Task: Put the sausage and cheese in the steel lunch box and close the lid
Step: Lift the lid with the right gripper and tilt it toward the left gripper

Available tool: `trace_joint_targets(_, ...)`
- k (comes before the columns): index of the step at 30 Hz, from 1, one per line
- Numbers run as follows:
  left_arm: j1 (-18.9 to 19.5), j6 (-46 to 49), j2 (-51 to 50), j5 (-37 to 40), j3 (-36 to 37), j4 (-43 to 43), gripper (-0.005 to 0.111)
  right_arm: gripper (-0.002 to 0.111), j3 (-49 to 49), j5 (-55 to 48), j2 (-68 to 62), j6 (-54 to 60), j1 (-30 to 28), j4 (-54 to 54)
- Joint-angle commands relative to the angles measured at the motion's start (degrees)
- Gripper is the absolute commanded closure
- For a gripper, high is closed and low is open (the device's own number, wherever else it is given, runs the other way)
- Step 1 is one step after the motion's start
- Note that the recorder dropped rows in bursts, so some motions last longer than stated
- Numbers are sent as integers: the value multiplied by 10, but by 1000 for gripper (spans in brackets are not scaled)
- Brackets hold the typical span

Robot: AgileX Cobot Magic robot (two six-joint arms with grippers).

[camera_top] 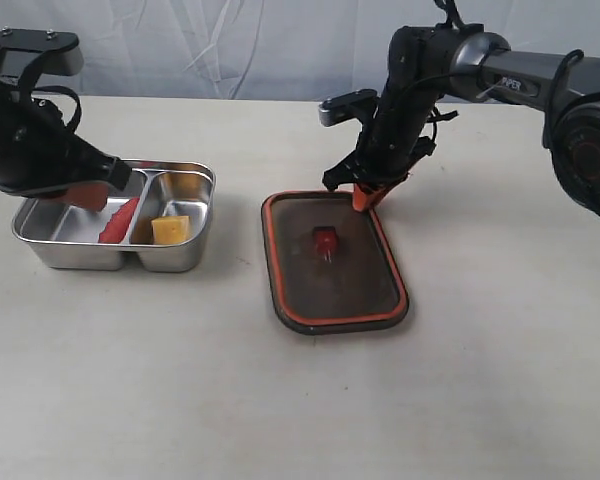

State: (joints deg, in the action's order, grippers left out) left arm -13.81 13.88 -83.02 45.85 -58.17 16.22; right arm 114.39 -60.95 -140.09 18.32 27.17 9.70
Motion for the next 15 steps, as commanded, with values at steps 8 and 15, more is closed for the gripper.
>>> trace_joint_targets(8, 84, 46, 4, 22, 1, 140, 62, 109, 2, -3, 71, -13, -51, 76)
trace_joint_targets(15, 96, 211, 3, 47, 1, 380, 49, 109, 2, -2, 75, 16, -47, 194)
